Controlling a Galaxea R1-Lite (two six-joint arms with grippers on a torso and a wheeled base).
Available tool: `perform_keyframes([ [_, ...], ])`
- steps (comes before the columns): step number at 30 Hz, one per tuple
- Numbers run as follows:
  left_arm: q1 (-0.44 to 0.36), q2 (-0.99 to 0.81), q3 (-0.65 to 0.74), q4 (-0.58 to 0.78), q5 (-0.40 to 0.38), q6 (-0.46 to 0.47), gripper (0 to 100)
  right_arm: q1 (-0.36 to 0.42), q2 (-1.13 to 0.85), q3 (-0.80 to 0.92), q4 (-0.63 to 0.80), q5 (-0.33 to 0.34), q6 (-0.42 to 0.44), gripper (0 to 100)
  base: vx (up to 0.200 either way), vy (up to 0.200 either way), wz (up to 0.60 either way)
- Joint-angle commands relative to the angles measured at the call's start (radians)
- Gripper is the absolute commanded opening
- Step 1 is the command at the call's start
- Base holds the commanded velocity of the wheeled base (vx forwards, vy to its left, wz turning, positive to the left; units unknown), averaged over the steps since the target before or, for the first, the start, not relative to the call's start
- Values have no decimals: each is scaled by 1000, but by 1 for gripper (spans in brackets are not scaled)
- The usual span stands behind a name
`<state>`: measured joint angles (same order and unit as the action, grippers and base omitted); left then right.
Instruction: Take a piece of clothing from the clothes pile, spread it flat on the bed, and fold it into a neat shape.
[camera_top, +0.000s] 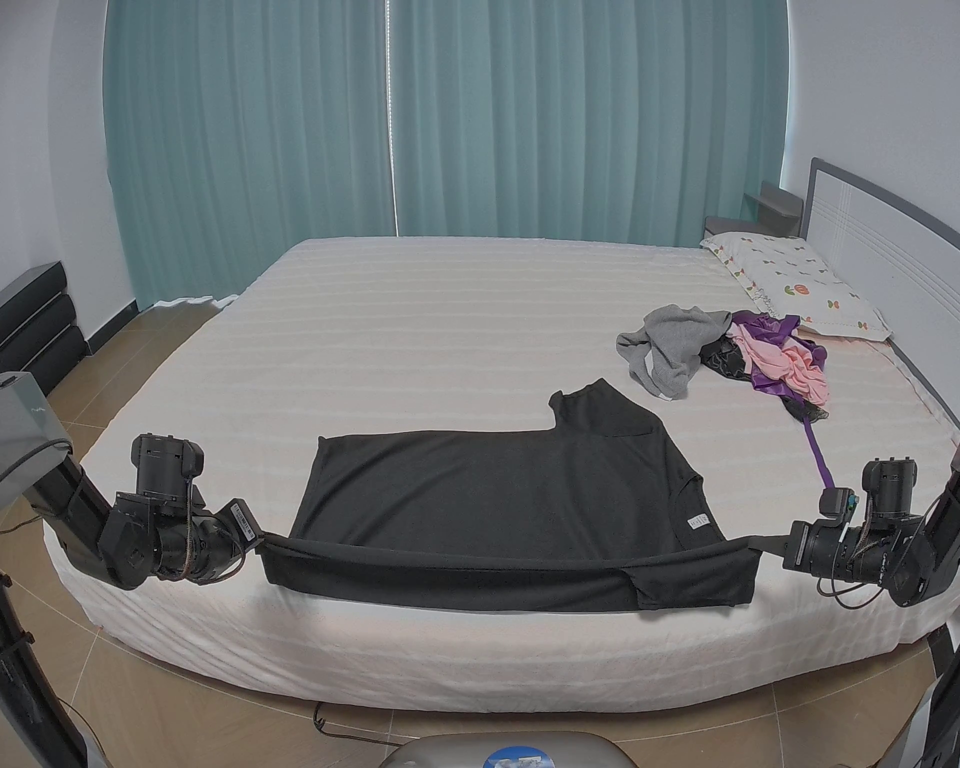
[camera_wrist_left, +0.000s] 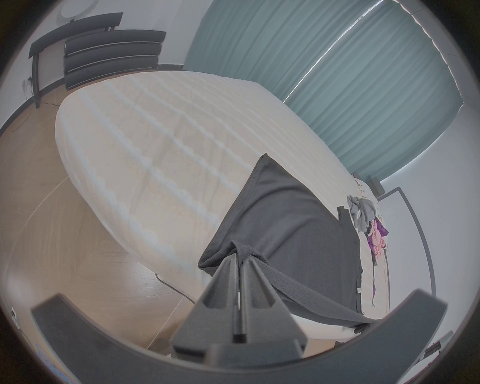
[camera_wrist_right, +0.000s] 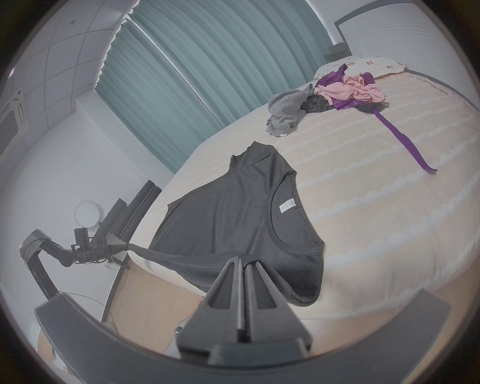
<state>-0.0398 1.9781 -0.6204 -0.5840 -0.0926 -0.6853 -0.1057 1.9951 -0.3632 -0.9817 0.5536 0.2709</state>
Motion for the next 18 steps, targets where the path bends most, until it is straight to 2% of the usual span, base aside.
perform_keyframes([
  [1, 0, 22, -32, 1, 1, 0, 0, 8, 50, -36, 0, -6, 1, 0, 0, 0, 0],
  [8, 0, 70, -85, 1, 2, -2, 0, 8, 110, -112, 3, -8, 1, 0, 0, 0, 0],
  [13, 0, 166, -165, 6, 2, -13, 0, 12, 159, -203, 75, -8, 1, 0, 0, 0, 0],
  [18, -2, 234, -219, 18, 2, -13, 0, 14, 212, -253, 86, -8, 1, 0, 0, 0, 0],
])
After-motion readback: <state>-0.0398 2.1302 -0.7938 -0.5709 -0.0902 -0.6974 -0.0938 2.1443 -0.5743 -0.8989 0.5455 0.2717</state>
